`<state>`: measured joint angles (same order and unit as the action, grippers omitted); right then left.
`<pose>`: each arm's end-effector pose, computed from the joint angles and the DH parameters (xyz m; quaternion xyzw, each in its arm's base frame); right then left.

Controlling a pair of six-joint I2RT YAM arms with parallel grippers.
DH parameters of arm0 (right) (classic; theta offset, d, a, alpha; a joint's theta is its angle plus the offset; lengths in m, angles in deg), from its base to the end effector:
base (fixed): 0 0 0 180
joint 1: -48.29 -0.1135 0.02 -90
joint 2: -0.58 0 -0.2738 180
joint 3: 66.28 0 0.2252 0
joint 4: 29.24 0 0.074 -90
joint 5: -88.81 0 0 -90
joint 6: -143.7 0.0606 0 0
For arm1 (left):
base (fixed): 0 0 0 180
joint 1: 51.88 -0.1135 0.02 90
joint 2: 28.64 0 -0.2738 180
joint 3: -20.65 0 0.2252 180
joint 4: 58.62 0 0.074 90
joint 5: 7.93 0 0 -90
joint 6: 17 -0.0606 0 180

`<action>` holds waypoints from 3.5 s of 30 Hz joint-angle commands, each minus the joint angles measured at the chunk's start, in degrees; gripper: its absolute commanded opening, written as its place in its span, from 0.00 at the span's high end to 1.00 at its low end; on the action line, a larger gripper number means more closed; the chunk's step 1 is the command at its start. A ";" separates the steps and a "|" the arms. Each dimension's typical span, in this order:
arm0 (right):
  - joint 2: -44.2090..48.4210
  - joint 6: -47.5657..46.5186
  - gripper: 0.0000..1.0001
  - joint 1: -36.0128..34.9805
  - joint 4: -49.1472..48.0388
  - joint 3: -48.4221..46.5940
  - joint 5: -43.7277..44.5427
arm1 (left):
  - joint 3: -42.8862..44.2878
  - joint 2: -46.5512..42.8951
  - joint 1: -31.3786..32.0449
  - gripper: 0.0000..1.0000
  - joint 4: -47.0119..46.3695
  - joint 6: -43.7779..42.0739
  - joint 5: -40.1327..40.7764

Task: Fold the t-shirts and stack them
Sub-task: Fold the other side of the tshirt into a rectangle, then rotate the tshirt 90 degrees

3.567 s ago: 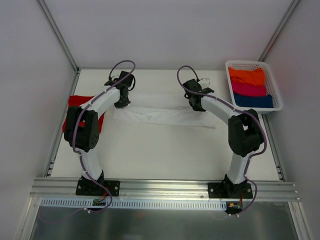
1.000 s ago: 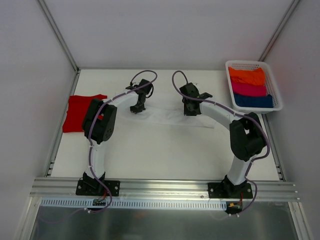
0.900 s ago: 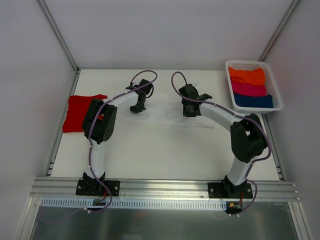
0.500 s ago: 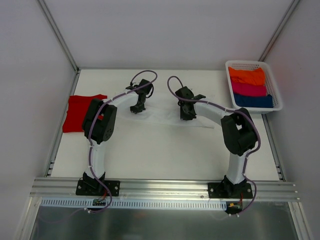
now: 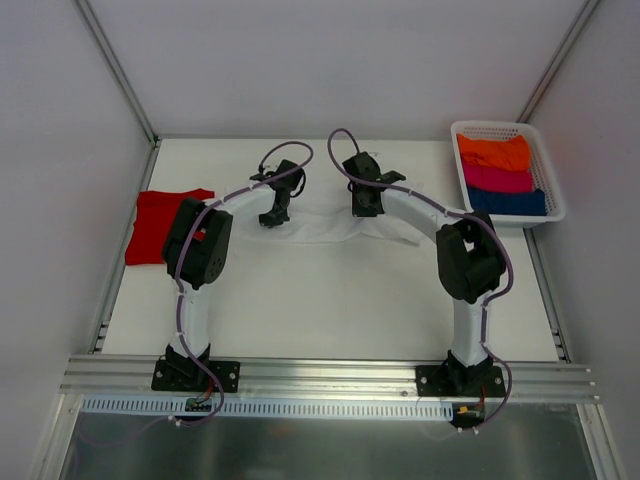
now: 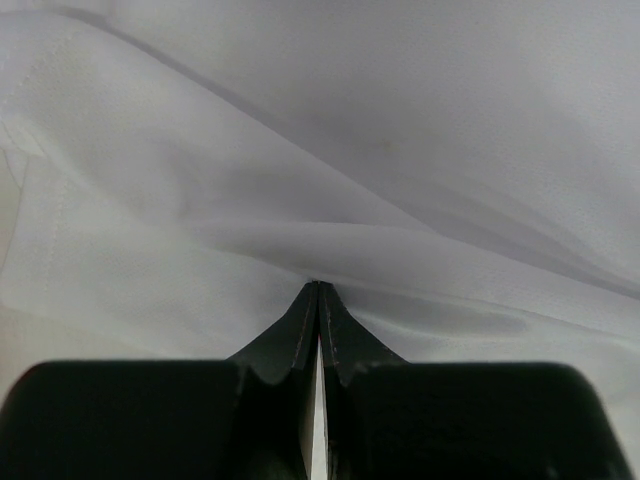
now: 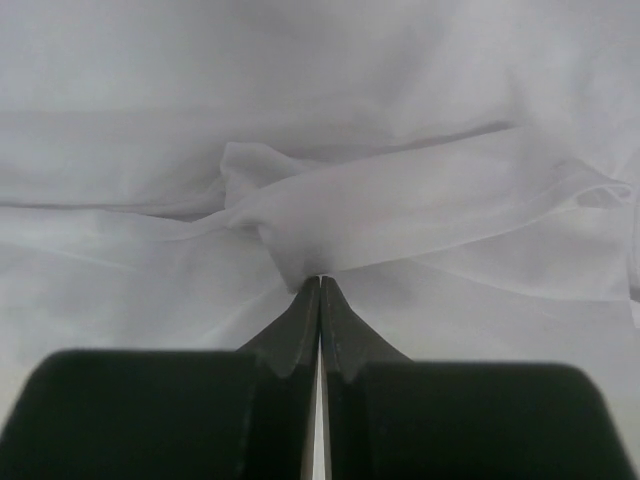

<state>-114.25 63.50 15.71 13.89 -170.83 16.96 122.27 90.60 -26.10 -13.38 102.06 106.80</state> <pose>0.3767 0.2183 0.2161 -0.1366 0.9289 -0.0276 0.3432 0.3957 -0.1630 0.1694 -0.0774 0.9477 0.0792 0.2993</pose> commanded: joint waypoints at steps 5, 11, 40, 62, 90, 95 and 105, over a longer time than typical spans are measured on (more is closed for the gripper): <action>-0.30 -2.51 1.00 1.02 3.34 -7.49 3.29 | -3.81 -2.61 -0.47 1.00 1.60 1.35 -0.12; -3.91 -2.51 0.99 2.34 3.43 -9.86 2.94 | -6.45 -2.96 -0.47 1.00 1.60 2.14 -0.21; 11.39 -0.84 0.99 3.40 1.76 9.21 9.89 | -13.22 -7.97 4.01 1.00 1.68 6.45 1.72; -9.45 -1.71 1.00 6.74 6.68 -7.58 0.74 | -23.68 -16.93 14.20 1.00 1.86 14.79 -0.29; -14.20 -7.86 0.99 15.78 6.78 -14.96 -13.66 | -1.82 -5.78 46.90 1.00 7.75 26.85 -0.22; -14.81 -9.27 0.99 17.63 5.98 -18.03 -15.69 | 6.10 -3.32 49.01 1.00 8.10 24.56 1.11; 2.04 -14.37 0.81 18.52 -7.02 -5.39 -14.54 | 10.78 -14.02 50.51 1.00 8.89 16.21 11.91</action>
<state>-122.93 51.65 34.31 12.95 -178.63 3.45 131.82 85.11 23.93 -6.39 121.91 112.31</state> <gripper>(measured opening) 0.163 0.005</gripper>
